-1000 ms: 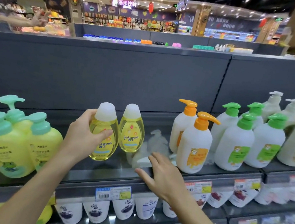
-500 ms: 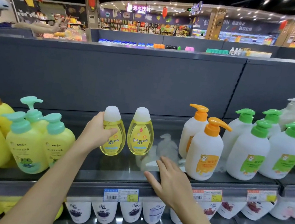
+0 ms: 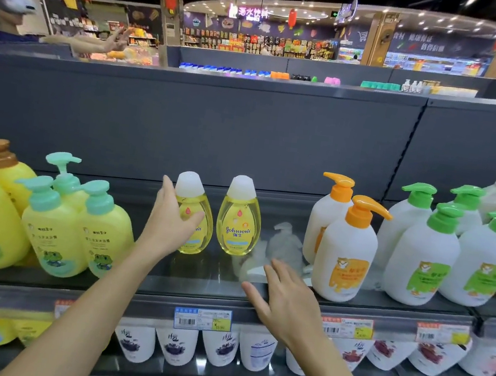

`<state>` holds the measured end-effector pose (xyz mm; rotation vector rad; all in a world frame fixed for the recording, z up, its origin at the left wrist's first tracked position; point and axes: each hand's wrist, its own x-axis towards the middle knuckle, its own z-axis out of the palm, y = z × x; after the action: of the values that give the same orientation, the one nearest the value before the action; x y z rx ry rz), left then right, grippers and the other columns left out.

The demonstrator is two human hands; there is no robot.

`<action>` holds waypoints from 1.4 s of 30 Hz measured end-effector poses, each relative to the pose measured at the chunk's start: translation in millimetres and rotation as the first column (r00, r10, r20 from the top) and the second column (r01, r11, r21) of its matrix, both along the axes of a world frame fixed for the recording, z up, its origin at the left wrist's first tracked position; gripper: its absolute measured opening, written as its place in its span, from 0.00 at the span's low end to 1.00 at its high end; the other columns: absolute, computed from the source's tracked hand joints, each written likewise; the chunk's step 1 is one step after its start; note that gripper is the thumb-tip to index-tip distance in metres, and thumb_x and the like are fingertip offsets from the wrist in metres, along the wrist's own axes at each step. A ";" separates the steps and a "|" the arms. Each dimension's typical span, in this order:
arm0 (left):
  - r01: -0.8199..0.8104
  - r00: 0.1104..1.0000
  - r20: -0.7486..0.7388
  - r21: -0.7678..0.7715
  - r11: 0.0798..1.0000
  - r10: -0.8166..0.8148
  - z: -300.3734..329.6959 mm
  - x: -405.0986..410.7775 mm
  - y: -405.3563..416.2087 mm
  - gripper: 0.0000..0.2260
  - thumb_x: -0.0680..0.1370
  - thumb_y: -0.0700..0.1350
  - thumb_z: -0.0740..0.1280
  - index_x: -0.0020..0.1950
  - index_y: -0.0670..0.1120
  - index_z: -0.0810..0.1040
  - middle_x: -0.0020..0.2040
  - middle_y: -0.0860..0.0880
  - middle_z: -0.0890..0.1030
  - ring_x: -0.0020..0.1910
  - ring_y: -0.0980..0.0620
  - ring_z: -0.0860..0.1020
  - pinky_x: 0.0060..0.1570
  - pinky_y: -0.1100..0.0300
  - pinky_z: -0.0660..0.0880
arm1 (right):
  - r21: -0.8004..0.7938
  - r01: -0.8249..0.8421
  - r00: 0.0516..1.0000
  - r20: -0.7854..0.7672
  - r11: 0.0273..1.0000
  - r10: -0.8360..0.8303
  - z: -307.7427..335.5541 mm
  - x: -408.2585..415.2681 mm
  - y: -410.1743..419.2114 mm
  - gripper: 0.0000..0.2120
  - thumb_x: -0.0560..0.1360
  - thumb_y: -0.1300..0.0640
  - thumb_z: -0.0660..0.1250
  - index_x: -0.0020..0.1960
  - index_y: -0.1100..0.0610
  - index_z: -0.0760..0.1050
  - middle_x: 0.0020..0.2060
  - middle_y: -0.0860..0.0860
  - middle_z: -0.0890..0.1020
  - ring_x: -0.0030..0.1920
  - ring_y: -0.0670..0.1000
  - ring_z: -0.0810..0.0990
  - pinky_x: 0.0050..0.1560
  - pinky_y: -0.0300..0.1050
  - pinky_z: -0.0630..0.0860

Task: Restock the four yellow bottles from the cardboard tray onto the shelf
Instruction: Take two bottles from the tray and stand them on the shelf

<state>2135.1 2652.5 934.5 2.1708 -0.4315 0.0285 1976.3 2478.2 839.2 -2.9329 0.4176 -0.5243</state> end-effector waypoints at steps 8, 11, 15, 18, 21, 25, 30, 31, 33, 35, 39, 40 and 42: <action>-0.148 0.900 0.425 0.093 0.985 0.096 -7.5 -45.8 6.7 0.37 0.78 0.48 0.67 0.80 0.43 0.50 0.81 0.47 0.51 0.79 0.51 0.54 0.71 0.64 0.53 | 0.240 -0.083 0.996 0.002 0.967 0.086 21.9 5.0 -1.8 0.35 0.77 0.32 0.53 0.72 0.58 0.67 0.71 0.54 0.71 0.72 0.52 0.66 0.69 0.47 0.64; -0.176 0.867 0.488 0.105 0.979 0.103 -5.3 -64.7 18.8 0.36 0.78 0.51 0.67 0.79 0.41 0.52 0.81 0.45 0.52 0.79 0.51 0.53 0.69 0.73 0.47 | 0.308 -0.169 0.981 0.142 0.936 0.130 40.9 9.0 12.8 0.30 0.78 0.37 0.59 0.70 0.57 0.69 0.67 0.54 0.75 0.68 0.51 0.69 0.67 0.45 0.64; -0.135 0.865 0.499 0.127 0.983 0.055 -7.7 -93.2 53.3 0.32 0.78 0.50 0.67 0.77 0.42 0.60 0.78 0.47 0.61 0.77 0.54 0.59 0.70 0.76 0.50 | 0.405 -0.292 0.931 0.327 0.866 0.161 57.7 15.0 51.4 0.31 0.76 0.35 0.58 0.69 0.55 0.69 0.65 0.51 0.76 0.66 0.51 0.71 0.63 0.45 0.67; -0.168 0.874 0.482 0.181 0.969 0.062 -15.4 -109.6 101.5 0.30 0.78 0.50 0.67 0.77 0.44 0.62 0.77 0.49 0.64 0.76 0.55 0.62 0.70 0.73 0.55 | 0.458 -0.435 0.879 0.403 0.775 0.255 59.4 17.3 96.7 0.31 0.76 0.35 0.58 0.70 0.56 0.68 0.66 0.50 0.74 0.67 0.49 0.70 0.65 0.42 0.66; -0.261 0.896 0.420 0.232 0.937 0.145 -30.3 -123.5 163.8 0.30 0.78 0.53 0.66 0.77 0.45 0.62 0.77 0.50 0.64 0.76 0.56 0.62 0.71 0.65 0.60 | 0.453 -0.545 0.832 0.397 0.705 0.388 50.2 24.2 150.3 0.29 0.77 0.38 0.60 0.70 0.56 0.68 0.65 0.47 0.73 0.67 0.49 0.69 0.63 0.37 0.63; -0.444 0.876 0.335 0.287 0.849 0.346 -55.3 -155.3 258.4 0.31 0.78 0.55 0.65 0.78 0.47 0.62 0.77 0.52 0.63 0.76 0.56 0.61 0.72 0.61 0.61 | 0.488 -0.619 0.781 0.307 0.615 0.543 23.3 32.8 236.8 0.31 0.77 0.37 0.59 0.72 0.58 0.67 0.68 0.53 0.73 0.70 0.51 0.67 0.67 0.43 0.62; -0.570 0.822 0.261 0.381 0.728 0.507 -90.4 -207.6 375.1 0.34 0.77 0.60 0.60 0.79 0.47 0.57 0.77 0.56 0.58 0.74 0.62 0.56 0.69 0.75 0.49 | 0.531 -0.688 0.677 0.224 0.495 0.701 -18.5 25.5 357.9 0.33 0.78 0.37 0.59 0.72 0.59 0.66 0.71 0.55 0.70 0.72 0.53 0.64 0.70 0.41 0.58; -0.581 0.813 0.244 0.403 0.707 0.529 -99.1 -215.9 398.1 0.34 0.78 0.60 0.59 0.80 0.48 0.55 0.77 0.58 0.56 0.74 0.63 0.54 0.68 0.77 0.45 | 0.518 -0.704 0.662 0.231 0.486 0.713 -27.2 22.4 382.1 0.34 0.78 0.36 0.58 0.73 0.60 0.65 0.72 0.56 0.69 0.74 0.54 0.63 0.72 0.43 0.57; -0.591 0.801 0.233 0.455 0.666 0.552 -117.8 -227.6 444.7 0.34 0.78 0.61 0.58 0.80 0.49 0.52 0.77 0.58 0.54 0.75 0.62 0.51 0.68 0.76 0.42 | 0.504 -0.717 0.645 0.213 0.483 0.734 -45.6 14.9 430.9 0.36 0.77 0.34 0.55 0.75 0.59 0.63 0.75 0.57 0.66 0.77 0.55 0.59 0.75 0.50 0.57; -0.589 0.795 0.224 0.510 0.627 0.564 -138.0 -233.5 491.1 0.35 0.78 0.63 0.57 0.80 0.48 0.51 0.80 0.52 0.54 0.78 0.56 0.52 0.71 0.67 0.44 | 0.469 -0.719 0.637 0.148 0.513 0.757 -66.6 8.6 479.5 0.39 0.76 0.33 0.52 0.76 0.60 0.61 0.77 0.56 0.62 0.78 0.55 0.55 0.77 0.54 0.55; -0.522 0.822 0.182 0.619 0.587 0.539 -184.3 -231.9 574.9 0.37 0.78 0.66 0.54 0.80 0.45 0.53 0.80 0.46 0.54 0.79 0.49 0.53 0.76 0.52 0.50 | 0.354 -0.694 0.661 -0.031 0.626 0.750 -115.4 -4.0 569.6 0.39 0.77 0.33 0.52 0.76 0.61 0.61 0.77 0.58 0.61 0.79 0.56 0.54 0.77 0.56 0.55; -0.493 0.838 0.169 0.644 0.585 0.519 -198.0 -229.4 593.8 0.37 0.77 0.67 0.52 0.79 0.44 0.53 0.80 0.45 0.55 0.79 0.48 0.53 0.76 0.50 0.50 | 0.351 -0.676 0.668 -0.079 0.648 0.740 -128.8 -8.3 589.2 0.39 0.77 0.33 0.52 0.76 0.61 0.61 0.77 0.58 0.60 0.79 0.56 0.54 0.77 0.55 0.54; -0.433 0.859 0.109 0.675 0.598 0.499 -226.4 -226.4 626.1 0.38 0.77 0.67 0.51 0.79 0.44 0.54 0.80 0.45 0.55 0.79 0.48 0.53 0.75 0.50 0.48 | 0.347 -0.652 0.667 -0.159 0.674 0.728 -157.6 -17.6 621.4 0.37 0.78 0.34 0.53 0.76 0.60 0.61 0.77 0.57 0.60 0.78 0.55 0.54 0.78 0.54 0.53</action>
<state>1908.6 3278.5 708.1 2.9591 0.2670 0.0712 1958.8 3099.6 681.6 -2.6017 -0.5873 0.0718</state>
